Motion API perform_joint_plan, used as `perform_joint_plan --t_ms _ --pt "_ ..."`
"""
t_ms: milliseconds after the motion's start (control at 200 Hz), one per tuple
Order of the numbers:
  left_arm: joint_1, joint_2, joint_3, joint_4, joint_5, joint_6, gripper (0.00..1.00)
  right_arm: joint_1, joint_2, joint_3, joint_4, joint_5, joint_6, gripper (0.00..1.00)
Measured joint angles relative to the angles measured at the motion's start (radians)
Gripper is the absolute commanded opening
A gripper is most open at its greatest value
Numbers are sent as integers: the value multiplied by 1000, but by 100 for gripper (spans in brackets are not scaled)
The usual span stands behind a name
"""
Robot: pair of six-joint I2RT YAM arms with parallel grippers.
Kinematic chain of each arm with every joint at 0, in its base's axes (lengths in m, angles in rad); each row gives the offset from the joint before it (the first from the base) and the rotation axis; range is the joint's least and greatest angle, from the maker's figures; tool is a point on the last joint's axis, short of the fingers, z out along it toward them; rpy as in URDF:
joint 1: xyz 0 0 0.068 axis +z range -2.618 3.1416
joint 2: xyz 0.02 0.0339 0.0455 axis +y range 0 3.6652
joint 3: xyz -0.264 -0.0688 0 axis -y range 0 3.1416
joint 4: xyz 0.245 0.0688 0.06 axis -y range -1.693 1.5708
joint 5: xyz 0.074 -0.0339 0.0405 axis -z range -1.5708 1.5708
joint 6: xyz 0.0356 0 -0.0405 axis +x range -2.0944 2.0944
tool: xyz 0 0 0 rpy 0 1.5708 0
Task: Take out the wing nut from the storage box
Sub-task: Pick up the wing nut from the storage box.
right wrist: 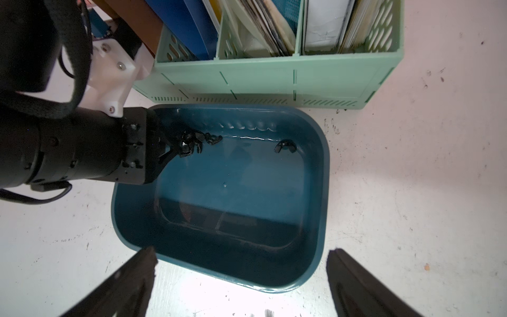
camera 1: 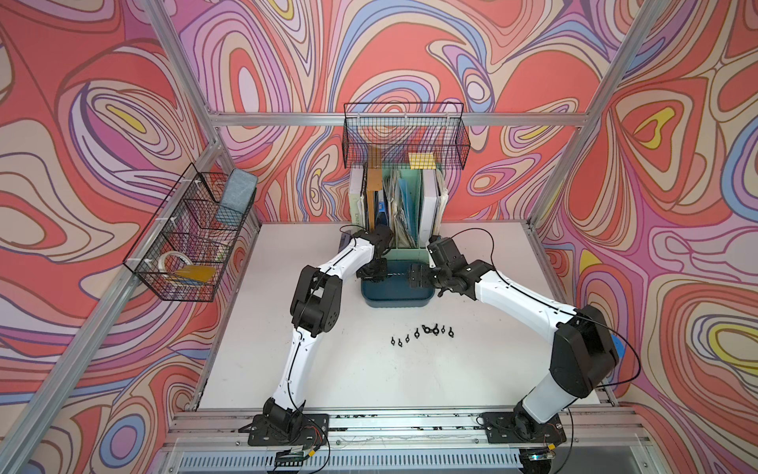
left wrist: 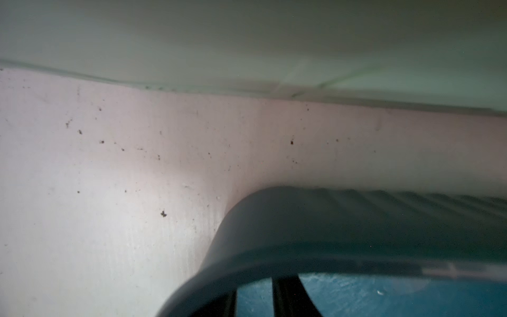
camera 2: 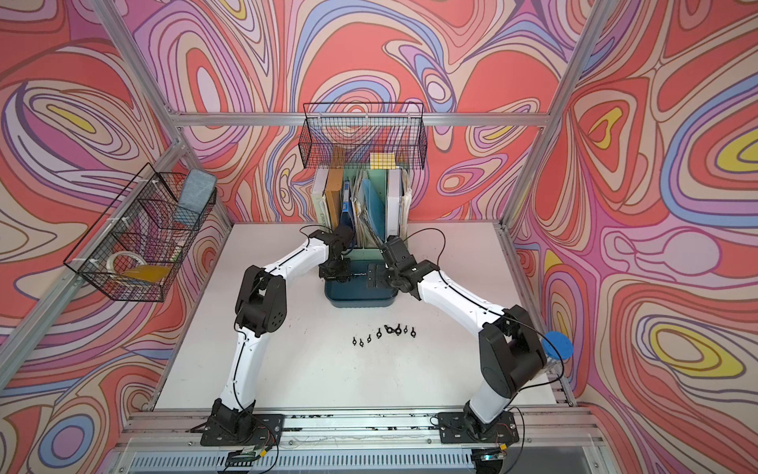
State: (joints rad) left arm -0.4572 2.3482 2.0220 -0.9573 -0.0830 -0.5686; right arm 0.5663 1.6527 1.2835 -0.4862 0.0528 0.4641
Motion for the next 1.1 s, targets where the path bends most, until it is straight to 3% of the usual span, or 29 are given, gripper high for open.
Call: perform_joint_plan --t_ms 491,771,1096 --pt "-9 -16 -90 143 -77 2 26 0 0 0 -4 0 5 98" --pt "-9 -16 -94 151 -82 7 7 0 0 0 -4 0 12 98" --pt "-9 -109 -238 233 -12 19 4 0 0 0 -3 -2 17 98"
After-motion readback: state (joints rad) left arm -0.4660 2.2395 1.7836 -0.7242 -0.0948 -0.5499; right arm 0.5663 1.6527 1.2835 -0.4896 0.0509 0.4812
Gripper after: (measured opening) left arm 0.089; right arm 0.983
